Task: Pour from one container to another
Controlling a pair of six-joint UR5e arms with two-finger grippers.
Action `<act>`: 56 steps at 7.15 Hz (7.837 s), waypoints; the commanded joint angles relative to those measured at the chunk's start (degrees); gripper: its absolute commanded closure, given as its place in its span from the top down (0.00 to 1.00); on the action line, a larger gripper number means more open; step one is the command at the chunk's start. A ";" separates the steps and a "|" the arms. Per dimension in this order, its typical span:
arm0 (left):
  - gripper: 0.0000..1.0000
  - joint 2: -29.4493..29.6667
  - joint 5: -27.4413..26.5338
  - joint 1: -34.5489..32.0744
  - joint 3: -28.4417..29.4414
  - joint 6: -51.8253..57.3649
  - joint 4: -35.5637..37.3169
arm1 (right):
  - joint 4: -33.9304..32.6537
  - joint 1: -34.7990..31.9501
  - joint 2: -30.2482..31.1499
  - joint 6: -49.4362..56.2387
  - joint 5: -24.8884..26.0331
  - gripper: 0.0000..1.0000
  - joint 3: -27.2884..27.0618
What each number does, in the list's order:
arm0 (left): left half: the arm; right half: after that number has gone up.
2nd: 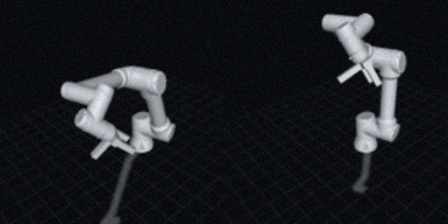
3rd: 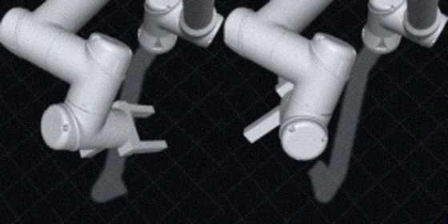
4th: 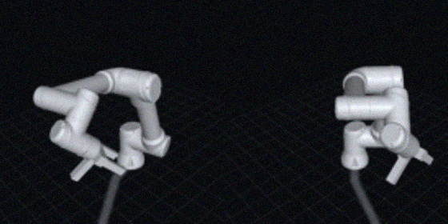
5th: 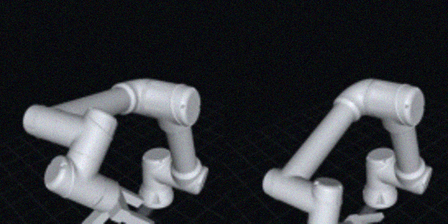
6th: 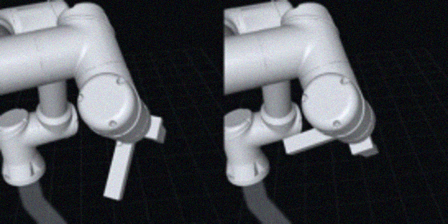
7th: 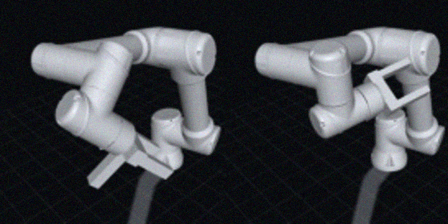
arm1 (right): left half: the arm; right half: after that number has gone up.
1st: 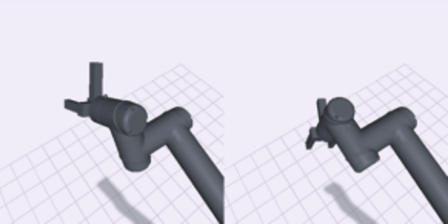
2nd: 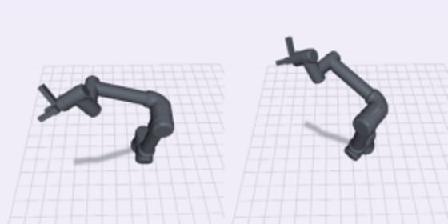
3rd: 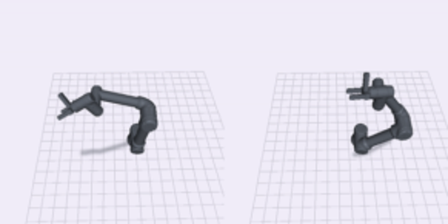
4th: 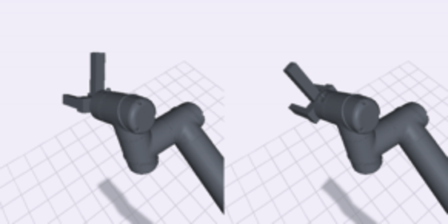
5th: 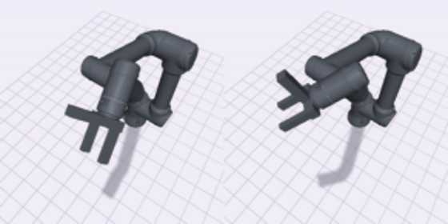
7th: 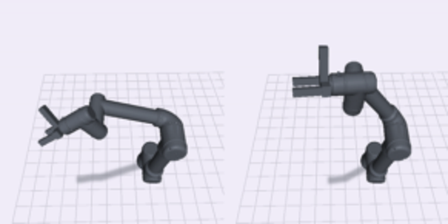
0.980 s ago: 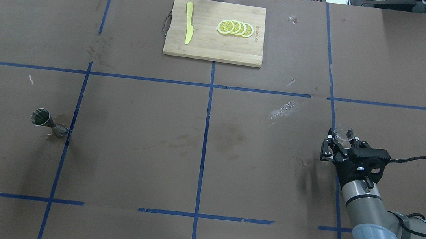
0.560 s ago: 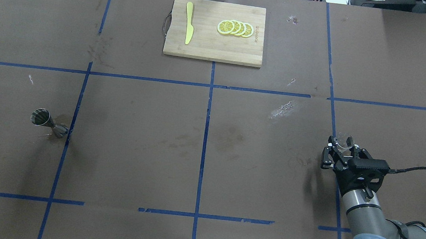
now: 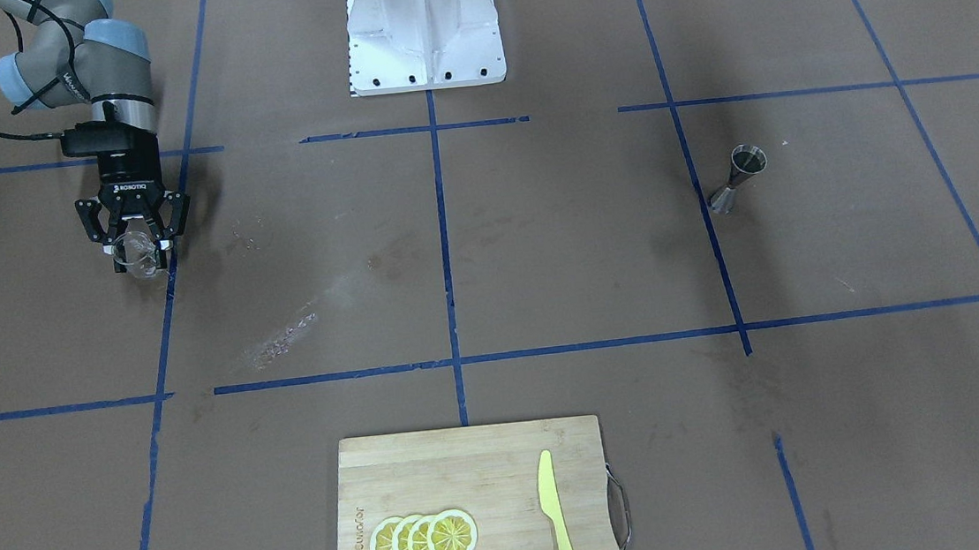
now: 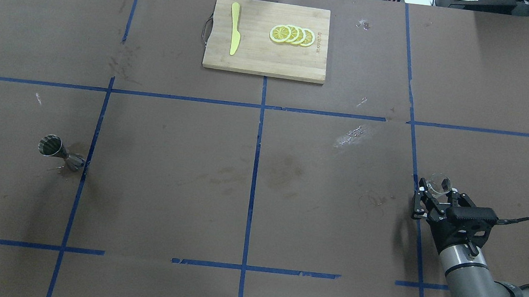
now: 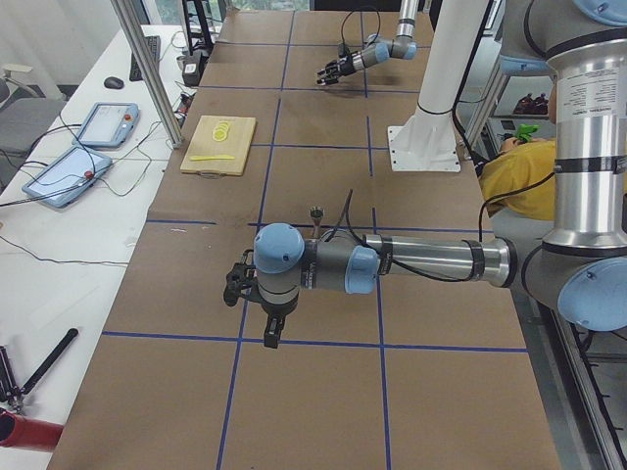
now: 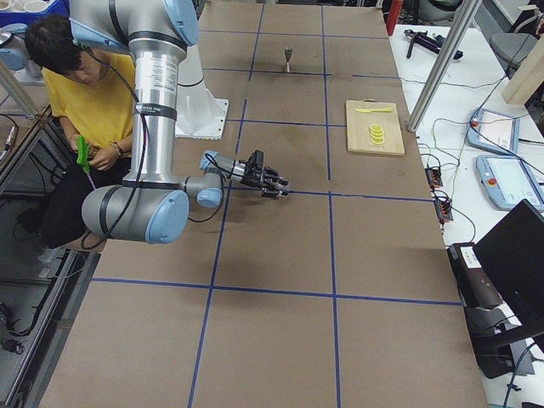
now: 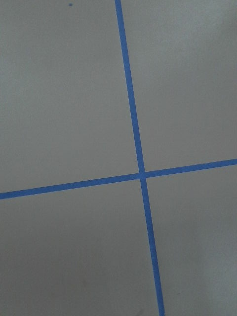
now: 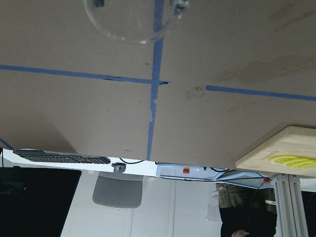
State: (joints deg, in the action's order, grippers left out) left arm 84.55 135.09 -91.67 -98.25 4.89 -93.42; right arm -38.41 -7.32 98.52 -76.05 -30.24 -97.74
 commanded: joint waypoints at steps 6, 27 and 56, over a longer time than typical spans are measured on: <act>1.00 0.88 -0.09 0.00 0.25 -0.06 0.08 | 0.36 1.61 0.09 -1.91 -0.08 0.44 0.62; 1.00 0.70 -0.09 -0.08 0.16 0.03 0.08 | -0.08 -27.23 4.05 21.09 -41.36 1.00 -11.60; 1.00 0.44 0.26 -0.08 0.60 0.38 -0.10 | -51.32 -82.59 8.09 75.34 -103.27 1.00 -8.44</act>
State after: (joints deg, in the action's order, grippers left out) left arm 84.99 135.22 -91.76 -97.80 5.27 -93.51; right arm -89.82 -89.91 106.68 -0.71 -133.46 -106.14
